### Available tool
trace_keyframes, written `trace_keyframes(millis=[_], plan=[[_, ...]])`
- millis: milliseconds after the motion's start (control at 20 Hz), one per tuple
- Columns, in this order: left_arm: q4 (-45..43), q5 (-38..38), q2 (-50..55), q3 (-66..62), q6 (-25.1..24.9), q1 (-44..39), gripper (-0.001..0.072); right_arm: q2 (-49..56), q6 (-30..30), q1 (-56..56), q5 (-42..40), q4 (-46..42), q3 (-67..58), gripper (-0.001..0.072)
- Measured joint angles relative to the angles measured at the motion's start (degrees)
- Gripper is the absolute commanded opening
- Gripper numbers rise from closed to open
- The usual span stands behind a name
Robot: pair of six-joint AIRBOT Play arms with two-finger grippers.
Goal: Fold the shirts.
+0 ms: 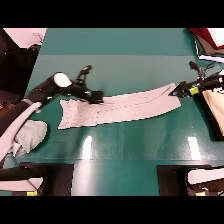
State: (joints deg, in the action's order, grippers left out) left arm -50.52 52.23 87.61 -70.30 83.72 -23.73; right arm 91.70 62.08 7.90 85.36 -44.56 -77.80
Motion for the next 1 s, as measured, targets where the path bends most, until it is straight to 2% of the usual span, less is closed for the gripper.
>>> trace_keyframes(millis=[200, 350, 750, 1000], plan=[[0.02, 1.2, 11.47, -11.56, 0.02, -4.87, 0.0022, -7.37, 1.42, -1.51, 0.48, 6.67, -0.83, 0.0008], [0.81, 1.77, 16.37, -16.9, 0.22, -6.51, 0.0022, -10.05, 2.38, -4.96, 1.75, 8.57, -4.55, 0.0008], [1.64, -0.13, 19.98, -20.24, 1.53, -7.45, 0.0022, -11.56, 4.85, -18.16, 2.6, 9.62, -15.1, 0.0008], [1.42, 1.38, 19.69, -20.57, 1.73, -6.84, 0.0022, -11.21, 5.25, -25.73, 2.03, 3.72, -19.12, 0.0008]])
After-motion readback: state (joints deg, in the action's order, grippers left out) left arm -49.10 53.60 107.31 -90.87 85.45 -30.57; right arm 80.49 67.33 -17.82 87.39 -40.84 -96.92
